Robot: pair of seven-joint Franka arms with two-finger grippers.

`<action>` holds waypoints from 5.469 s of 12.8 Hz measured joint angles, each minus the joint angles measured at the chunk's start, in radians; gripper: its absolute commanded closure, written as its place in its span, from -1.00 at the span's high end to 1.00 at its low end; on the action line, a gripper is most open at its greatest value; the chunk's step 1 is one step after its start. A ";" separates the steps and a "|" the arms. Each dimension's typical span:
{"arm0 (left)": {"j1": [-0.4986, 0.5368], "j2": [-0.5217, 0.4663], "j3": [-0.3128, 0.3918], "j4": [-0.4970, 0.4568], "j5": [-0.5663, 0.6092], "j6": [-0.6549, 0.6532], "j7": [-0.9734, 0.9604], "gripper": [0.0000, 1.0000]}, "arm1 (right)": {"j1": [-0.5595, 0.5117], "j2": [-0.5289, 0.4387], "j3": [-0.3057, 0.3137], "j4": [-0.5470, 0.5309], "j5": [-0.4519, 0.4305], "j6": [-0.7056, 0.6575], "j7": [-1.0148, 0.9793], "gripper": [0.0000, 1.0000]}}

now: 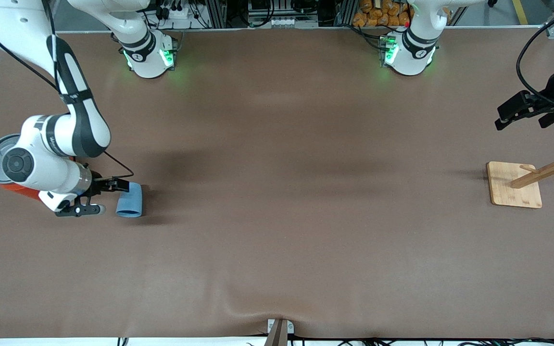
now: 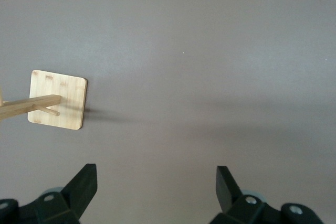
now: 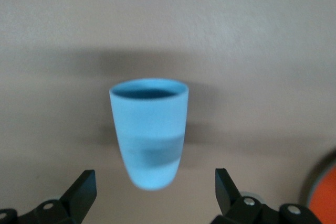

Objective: Flip cup
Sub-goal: 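Reach the right gripper down to the blue cup lying on its side, then close the right gripper around the blue cup, then lift the blue cup and carry it toward the table middle, then lower the cup onto the table and open the right gripper, then withdraw the right gripper while the left gripper reaches the cup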

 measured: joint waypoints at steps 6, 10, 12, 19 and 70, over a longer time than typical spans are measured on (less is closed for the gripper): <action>0.000 0.000 0.000 0.000 0.000 -0.007 0.000 1.00 | 0.012 0.118 0.003 0.001 -0.001 0.123 -0.025 1.00; 0.000 0.000 0.000 0.000 0.000 -0.009 0.000 1.00 | 0.012 0.161 0.003 0.001 -0.001 0.154 -0.027 0.46; 0.000 0.000 0.000 0.000 0.000 -0.009 0.000 1.00 | 0.015 0.162 0.004 0.001 -0.001 0.153 -0.034 0.24; -0.001 0.001 0.000 0.000 0.000 -0.011 0.000 1.00 | 0.163 -0.022 0.037 -0.014 -0.001 -0.002 -0.181 0.14; -0.009 0.447 -0.021 0.083 -0.735 0.107 0.243 1.00 | 0.749 0.087 -0.010 0.555 -0.076 -0.492 -0.084 1.00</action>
